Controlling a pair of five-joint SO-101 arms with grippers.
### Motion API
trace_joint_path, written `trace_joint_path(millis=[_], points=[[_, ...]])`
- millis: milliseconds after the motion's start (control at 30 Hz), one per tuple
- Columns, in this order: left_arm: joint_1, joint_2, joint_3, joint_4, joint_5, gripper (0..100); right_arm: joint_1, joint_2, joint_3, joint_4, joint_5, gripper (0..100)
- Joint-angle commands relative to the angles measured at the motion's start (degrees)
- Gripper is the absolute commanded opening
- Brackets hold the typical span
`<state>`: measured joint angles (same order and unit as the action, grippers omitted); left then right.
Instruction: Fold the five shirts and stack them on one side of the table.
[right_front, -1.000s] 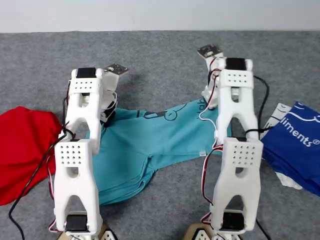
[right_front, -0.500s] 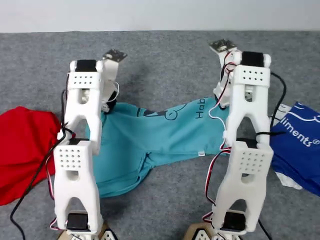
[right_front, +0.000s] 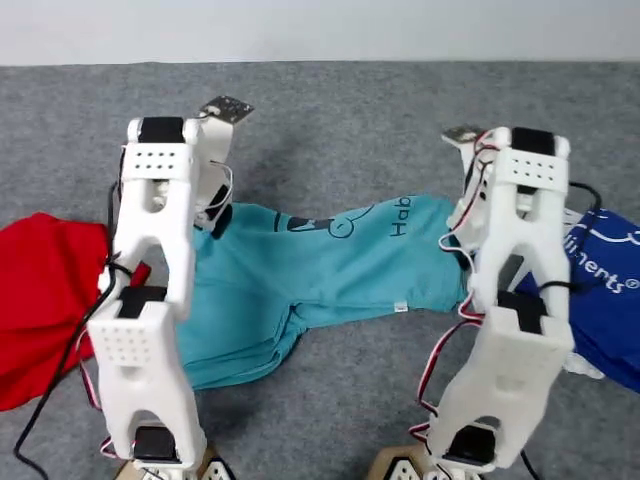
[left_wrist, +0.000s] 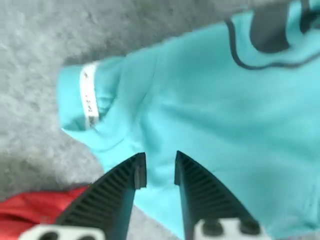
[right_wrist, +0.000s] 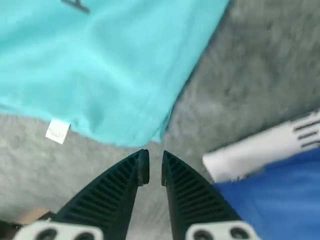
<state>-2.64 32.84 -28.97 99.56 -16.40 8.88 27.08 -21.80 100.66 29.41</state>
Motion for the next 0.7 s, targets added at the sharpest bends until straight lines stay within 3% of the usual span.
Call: trace_joint_path(millis=[0, 167, 433, 567, 667], points=[[-0.18, -8.88, 3.38, 0.97, -1.93, 11, 0.48, -6.02, 3.25, 2.15, 0.18, 5.0], [-0.26, -10.64, 4.35, -6.77, 1.49, 11, -3.03, -4.62, 4.13, -0.13, 0.09, 5.0], [0.26, 2.37, 4.0, -19.6, 8.0, 11, -9.36, 2.59, 3.87, -13.67, -1.05, 5.0], [-0.26, 9.23, 1.54, -18.73, 8.09, 10, -9.45, 7.69, 3.52, -19.65, -0.88, 5.0], [-2.81, 13.36, -3.21, -14.15, 7.82, 8, -8.66, 13.32, -0.26, -18.07, -0.88, 5.0]])
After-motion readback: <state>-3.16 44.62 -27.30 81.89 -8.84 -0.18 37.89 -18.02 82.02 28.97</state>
